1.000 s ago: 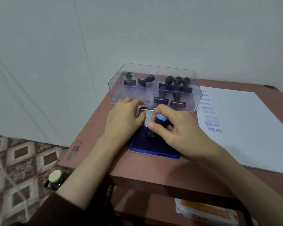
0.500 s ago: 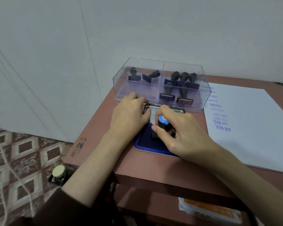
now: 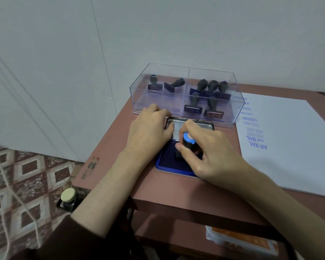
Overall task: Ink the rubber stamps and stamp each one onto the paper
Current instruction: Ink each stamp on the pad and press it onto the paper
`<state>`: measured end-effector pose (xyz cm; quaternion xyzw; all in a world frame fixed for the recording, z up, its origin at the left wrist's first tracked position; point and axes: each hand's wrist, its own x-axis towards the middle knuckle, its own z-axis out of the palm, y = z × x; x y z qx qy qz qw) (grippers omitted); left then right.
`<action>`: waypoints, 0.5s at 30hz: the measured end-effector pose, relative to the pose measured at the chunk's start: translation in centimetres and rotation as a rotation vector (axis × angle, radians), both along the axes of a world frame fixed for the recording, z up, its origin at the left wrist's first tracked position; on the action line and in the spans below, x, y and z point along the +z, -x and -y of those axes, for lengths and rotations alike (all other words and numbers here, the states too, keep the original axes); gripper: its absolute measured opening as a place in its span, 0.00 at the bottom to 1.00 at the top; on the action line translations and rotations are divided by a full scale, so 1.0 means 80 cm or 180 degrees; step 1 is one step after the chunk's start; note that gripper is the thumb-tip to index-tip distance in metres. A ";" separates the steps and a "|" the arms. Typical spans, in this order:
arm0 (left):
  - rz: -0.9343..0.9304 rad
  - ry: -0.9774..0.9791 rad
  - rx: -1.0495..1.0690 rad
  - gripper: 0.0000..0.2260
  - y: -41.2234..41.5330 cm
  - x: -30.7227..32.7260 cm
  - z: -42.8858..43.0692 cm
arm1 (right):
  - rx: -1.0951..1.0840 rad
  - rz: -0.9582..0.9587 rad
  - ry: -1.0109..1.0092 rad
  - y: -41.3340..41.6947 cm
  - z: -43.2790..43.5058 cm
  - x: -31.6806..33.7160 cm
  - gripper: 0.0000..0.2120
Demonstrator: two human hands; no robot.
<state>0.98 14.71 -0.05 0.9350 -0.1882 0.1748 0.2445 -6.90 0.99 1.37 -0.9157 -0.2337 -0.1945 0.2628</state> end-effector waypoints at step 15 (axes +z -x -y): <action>-0.0001 -0.0006 -0.0008 0.14 0.001 0.002 -0.001 | 0.0199 -0.0244 -0.0149 -0.003 0.003 0.004 0.08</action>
